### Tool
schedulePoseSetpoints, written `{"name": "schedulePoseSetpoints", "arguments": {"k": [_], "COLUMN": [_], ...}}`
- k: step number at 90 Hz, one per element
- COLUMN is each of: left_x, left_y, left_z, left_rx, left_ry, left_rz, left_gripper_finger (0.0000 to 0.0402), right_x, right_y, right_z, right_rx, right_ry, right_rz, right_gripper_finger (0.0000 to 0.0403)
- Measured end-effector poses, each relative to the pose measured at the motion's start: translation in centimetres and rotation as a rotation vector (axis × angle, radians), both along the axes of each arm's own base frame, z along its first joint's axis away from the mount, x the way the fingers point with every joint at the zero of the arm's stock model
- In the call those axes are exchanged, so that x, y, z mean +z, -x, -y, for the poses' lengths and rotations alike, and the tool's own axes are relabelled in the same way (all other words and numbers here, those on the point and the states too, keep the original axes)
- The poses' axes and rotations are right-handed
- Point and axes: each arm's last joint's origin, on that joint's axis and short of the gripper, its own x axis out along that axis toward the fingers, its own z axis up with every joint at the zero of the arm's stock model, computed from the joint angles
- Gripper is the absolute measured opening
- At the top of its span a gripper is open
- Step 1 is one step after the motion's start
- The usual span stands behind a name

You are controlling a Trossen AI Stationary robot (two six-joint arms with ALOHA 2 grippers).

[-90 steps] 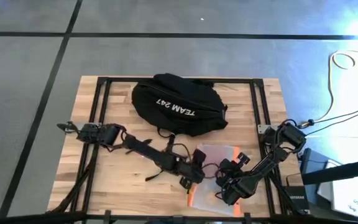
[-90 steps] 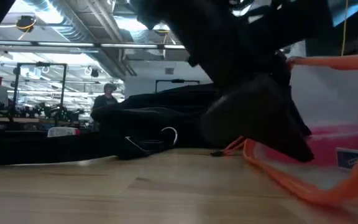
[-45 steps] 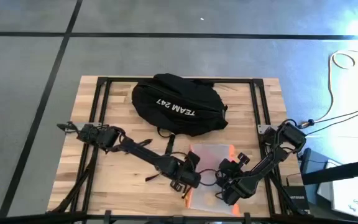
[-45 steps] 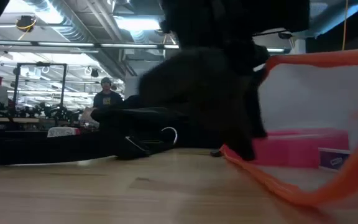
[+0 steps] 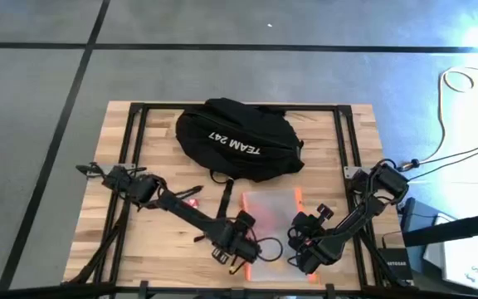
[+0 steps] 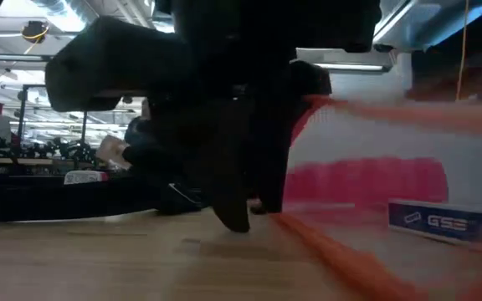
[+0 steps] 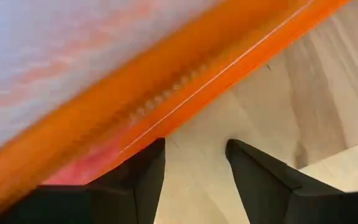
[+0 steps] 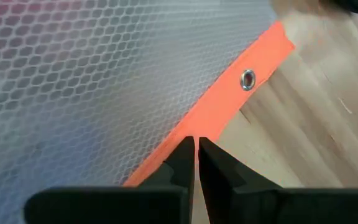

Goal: Unpack backpack
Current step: Remove the pink medicine organizer from the transparent white zip bag

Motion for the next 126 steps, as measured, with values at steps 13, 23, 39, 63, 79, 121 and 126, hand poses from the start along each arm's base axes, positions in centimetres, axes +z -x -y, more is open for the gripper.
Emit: {"name": "schedulePoseSetpoints", "arguments": {"k": [13,23,39,63,79,121,126], "left_x": [0.9,1.4,2.9,4.4,3.8,0.5,0.4], "left_y": [-0.4,-0.4,-0.4,-1.8,-3.8,-4.8,-4.6], "left_z": [-0.2,-0.2,-0.3,-0.6,-3.2,-8.0,-7.8], "left_rx": [0.013,0.009,0.006,-0.044,-0.016,0.14,0.123], "left_ry": [-0.01,-0.006,-0.002,-0.026,0.038,0.154,0.186], "left_rz": [0.034,0.045,0.092,0.259,0.333,0.338,0.312], "left_gripper_finger": [0.0168,0.0168,0.0168,0.0168,0.0168,0.0169,0.0169], "right_x": [0.0,0.0,0.0,0.0,0.0,0.0,0.0], "right_y": [0.0,0.0,0.0,0.0,0.0,0.0,0.0], "right_z": [0.0,0.0,0.0,0.0,0.0,0.0,0.0], "right_rx": [0.001,0.003,0.004,0.004,0.004,0.007,0.007], "right_ry": [0.001,0.002,0.002,0.002,-0.001,-0.001,-0.002], "right_rz": [-0.001,-0.003,-0.004,-0.004,-0.001,-0.001,-0.001], "right_gripper_finger": [0.0005,0.0005,0.0005,0.0005,0.0005,0.0005,0.0005]}}
